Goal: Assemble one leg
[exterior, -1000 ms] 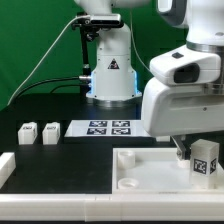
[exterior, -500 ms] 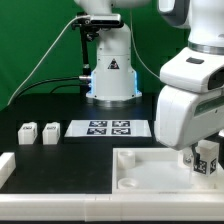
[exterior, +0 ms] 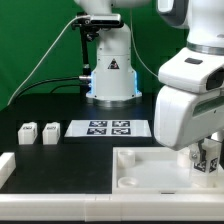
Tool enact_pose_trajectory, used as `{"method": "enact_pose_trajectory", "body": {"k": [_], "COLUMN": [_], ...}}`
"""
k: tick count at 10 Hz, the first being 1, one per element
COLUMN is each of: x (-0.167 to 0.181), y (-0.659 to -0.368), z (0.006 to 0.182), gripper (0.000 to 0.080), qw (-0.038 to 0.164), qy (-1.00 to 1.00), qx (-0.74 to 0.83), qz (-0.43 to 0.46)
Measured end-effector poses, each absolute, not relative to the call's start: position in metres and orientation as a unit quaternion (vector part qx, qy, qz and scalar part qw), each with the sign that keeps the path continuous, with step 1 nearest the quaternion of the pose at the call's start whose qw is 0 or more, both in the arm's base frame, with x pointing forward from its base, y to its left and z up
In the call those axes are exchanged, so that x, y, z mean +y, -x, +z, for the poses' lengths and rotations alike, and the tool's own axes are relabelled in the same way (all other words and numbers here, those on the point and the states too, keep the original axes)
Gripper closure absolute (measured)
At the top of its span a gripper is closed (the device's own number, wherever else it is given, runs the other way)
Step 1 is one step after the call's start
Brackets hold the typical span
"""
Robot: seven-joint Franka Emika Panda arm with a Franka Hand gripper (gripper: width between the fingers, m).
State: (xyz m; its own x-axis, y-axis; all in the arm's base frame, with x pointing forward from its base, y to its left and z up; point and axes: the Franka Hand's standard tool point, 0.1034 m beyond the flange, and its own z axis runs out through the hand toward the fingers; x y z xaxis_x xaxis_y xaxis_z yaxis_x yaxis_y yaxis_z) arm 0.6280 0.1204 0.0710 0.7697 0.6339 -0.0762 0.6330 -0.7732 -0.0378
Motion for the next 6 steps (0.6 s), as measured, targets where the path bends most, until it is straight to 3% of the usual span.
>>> {"method": "enact_pose_trajectory", "body": {"k": [2,6], "x": [0.1197,0.1225], "y": [-0.628,-0.6284], "z": [0.0709,0.071], "gripper": [0.0508,0.0508], "qw": [0.004,-0.012], "qy": [0.945,0.999], "qx": [-0.325,-0.026], "qz": [0.042,0.038]}}
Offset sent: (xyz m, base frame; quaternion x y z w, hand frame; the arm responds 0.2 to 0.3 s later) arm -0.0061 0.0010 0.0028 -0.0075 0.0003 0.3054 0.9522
